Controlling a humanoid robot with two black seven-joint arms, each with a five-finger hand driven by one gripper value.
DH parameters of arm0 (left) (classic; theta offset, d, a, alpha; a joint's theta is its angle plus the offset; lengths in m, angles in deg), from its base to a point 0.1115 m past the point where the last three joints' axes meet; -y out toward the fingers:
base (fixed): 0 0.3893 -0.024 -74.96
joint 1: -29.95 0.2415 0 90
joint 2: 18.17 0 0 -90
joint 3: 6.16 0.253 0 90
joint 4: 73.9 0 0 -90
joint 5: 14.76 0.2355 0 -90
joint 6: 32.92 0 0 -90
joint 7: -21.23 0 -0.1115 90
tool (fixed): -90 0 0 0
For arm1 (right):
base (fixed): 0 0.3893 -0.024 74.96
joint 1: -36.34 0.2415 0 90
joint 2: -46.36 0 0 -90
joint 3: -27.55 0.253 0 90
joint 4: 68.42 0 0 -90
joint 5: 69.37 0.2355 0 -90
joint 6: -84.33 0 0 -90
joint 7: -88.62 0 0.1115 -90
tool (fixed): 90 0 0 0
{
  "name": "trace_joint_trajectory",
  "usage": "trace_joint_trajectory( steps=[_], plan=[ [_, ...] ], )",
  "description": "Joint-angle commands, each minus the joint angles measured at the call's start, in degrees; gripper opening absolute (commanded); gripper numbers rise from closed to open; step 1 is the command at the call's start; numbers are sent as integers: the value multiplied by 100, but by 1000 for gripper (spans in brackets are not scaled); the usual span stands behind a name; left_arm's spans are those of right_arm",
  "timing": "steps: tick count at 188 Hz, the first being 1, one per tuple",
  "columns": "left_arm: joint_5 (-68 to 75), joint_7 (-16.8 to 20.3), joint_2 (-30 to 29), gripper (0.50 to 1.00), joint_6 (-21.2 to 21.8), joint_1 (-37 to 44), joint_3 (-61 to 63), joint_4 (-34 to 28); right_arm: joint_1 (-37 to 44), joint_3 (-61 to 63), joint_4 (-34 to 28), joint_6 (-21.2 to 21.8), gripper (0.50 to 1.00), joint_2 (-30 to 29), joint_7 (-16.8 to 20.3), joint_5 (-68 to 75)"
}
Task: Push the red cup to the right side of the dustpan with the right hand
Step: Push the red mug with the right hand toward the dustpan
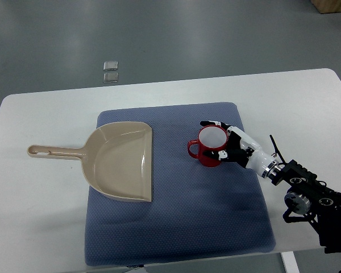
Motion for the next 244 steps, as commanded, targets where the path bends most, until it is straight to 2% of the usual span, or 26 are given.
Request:
trace_joint_trajectory(
  steps=[1, 244],
  plan=[
    [0, 0, 0, 1000, 0, 1, 0, 0, -3, -10, -9, 0, 930, -49, 0, 9],
    [0, 0, 0, 1000, 0, 1, 0, 0, -3, -309, -79, -114, 926, -568, 0, -53]
  ],
)
